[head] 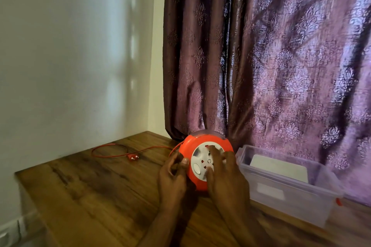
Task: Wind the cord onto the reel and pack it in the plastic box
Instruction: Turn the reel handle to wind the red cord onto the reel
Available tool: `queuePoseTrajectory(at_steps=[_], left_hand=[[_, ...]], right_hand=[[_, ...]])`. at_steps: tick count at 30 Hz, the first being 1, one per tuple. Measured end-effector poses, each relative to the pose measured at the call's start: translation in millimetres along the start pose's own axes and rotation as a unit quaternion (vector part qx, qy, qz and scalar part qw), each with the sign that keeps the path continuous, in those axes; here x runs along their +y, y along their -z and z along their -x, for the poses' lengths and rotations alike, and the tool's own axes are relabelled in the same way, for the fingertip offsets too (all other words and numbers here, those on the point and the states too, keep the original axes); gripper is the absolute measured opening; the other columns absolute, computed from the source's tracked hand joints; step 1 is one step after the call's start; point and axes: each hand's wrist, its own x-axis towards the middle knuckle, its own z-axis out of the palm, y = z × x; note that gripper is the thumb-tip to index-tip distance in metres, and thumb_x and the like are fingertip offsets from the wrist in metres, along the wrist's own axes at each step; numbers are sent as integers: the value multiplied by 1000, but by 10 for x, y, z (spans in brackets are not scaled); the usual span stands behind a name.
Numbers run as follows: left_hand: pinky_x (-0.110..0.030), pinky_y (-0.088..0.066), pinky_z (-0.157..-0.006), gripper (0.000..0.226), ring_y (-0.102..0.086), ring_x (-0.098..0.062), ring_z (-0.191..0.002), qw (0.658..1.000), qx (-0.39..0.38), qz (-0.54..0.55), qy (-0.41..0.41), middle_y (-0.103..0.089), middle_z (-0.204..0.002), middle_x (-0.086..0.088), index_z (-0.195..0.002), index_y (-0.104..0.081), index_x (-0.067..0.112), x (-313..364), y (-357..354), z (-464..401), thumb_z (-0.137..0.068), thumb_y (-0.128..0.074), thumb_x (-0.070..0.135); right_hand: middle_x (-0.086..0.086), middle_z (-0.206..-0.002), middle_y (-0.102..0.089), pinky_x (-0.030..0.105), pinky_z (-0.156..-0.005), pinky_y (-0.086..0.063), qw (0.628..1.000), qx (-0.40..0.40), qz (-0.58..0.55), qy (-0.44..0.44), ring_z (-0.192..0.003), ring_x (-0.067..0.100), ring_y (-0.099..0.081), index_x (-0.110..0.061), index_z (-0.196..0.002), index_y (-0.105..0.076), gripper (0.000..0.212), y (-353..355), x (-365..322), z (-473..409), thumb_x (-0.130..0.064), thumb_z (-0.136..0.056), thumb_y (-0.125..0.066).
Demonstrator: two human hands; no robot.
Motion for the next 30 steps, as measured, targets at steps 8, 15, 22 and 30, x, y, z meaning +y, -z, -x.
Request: queuePoseTrajectory(at_steps=[8, 15, 22, 30], left_hand=[[-56, -61, -98, 33, -73, -28, -115, 999, -12, -33, -12, -77, -124, -5, -129, -71, 21, -6, 0, -7, -97, -70, 31], [-57, -60, -99, 34, -72, -28, -118, 999, -30, -19, -12, -76, -126, -3, -131, -71, 23, -39, -10, 28, -98, -70, 31], [-57, -63, -91, 57, -75, -28, -112, 999, -25, 22, -17, -79, -121, 0, -122, -74, 36, -82, -35, 17, -74, -71, 67], [-58, -64, -88, 35, -77, -29, -105, 999, 13, 32, 1, -81, -114, -2, -121, -74, 27, -85, 1, -35, -91, -73, 46]], right_hand=[[2, -158, -10, 45, -104, -43, 993, -106, 50, 24, -138, 34, -32, -57, -142, 0, 60, 56, 54, 9, -40, -99, -38], [3, -126, -61, 39, -90, -47, 994, -40, -39, -93, -114, 31, -56, -53, -140, -25, 67, 104, 24, -21, -71, -81, -49], [7, -134, -58, 44, -99, -47, 954, -11, -231, -191, -119, 30, -55, -28, -133, -49, 53, 94, -25, -95, -54, -87, -56], [2, -153, -27, 43, -97, -47, 995, -65, 62, 52, -132, 28, -41, -42, -145, -13, 57, 205, -19, -74, -33, -96, -42]])
